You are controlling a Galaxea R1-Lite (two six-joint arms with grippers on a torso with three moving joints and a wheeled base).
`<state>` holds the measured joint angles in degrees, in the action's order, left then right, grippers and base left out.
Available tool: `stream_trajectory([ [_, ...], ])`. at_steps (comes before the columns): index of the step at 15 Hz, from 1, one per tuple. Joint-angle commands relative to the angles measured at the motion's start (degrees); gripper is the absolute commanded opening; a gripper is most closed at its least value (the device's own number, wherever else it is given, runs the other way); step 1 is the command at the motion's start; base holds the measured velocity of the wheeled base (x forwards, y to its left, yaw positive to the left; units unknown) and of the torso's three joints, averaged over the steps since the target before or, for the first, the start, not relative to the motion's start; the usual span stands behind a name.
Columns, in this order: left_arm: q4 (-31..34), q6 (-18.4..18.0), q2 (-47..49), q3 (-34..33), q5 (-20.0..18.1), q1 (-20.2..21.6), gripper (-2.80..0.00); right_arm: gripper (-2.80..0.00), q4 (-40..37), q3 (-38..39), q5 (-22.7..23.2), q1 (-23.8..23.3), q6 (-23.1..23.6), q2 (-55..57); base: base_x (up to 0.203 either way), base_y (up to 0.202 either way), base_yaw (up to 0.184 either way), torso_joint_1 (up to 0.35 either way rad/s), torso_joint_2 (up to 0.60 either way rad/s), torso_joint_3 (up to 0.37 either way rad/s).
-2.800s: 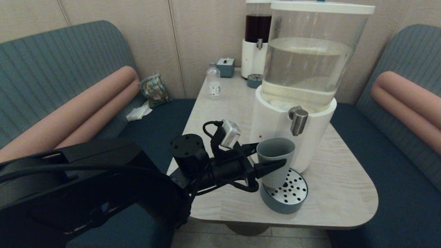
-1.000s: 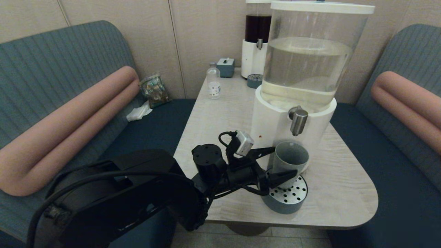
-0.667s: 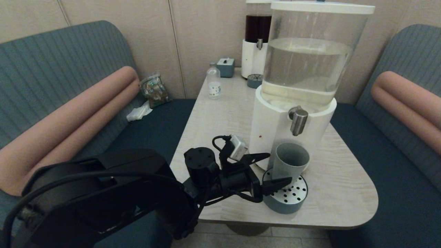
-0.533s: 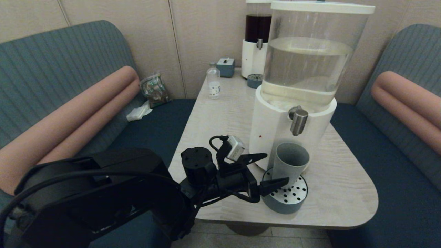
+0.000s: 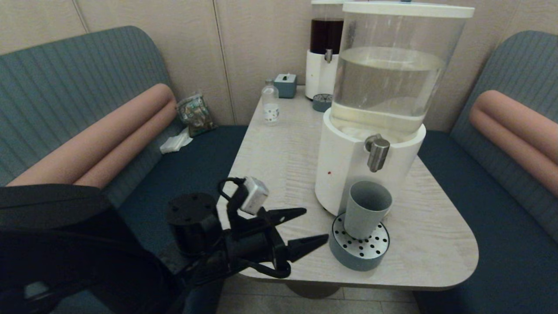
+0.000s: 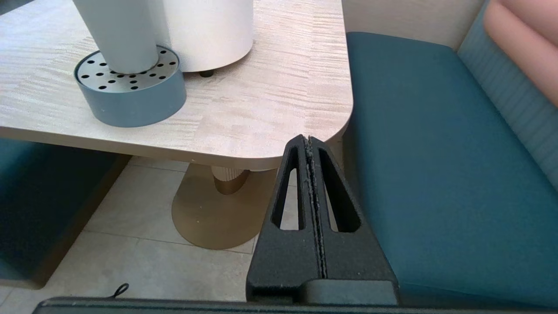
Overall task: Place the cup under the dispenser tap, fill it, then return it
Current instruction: Place it under the water dispenser, then turn on the faucet
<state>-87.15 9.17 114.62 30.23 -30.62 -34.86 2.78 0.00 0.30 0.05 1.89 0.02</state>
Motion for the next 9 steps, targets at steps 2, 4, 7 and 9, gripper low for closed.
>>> stream_trajectory([
  [2, -0.4, 0.6, -18.9, -5.1, 3.5, 4.7, -2.80, -2.80, 0.0, 1.1, 0.1, 0.0, 0.0, -0.1, 0.000, 0.000, 0.000, 0.000, 0.00, 0.000],
  [4, -0.1, 1.6, -29.7, -8.0, 7.4, 12.0, -2.80, -2.80, 0.0, 1.1, 0.1, 0.0, 0.0, -0.1, 0.000, 0.000, 0.000, 0.000, 0.00, 0.000],
  [7, 0.1, 3.2, -45.5, -14.3, 11.0, 21.0, -2.80, -2.80, 0.0, 1.1, 0.1, 0.0, 0.0, -0.1, 0.000, 0.000, 0.000, 0.000, 0.00, 0.000],
  [9, 0.6, 3.7, -57.2, -19.5, 11.9, 26.8, -2.80, -2.80, 0.0, 1.1, 0.1, 0.0, 0.0, -0.1, 0.000, 0.000, 0.000, 0.000, 0.00, 0.000],
])
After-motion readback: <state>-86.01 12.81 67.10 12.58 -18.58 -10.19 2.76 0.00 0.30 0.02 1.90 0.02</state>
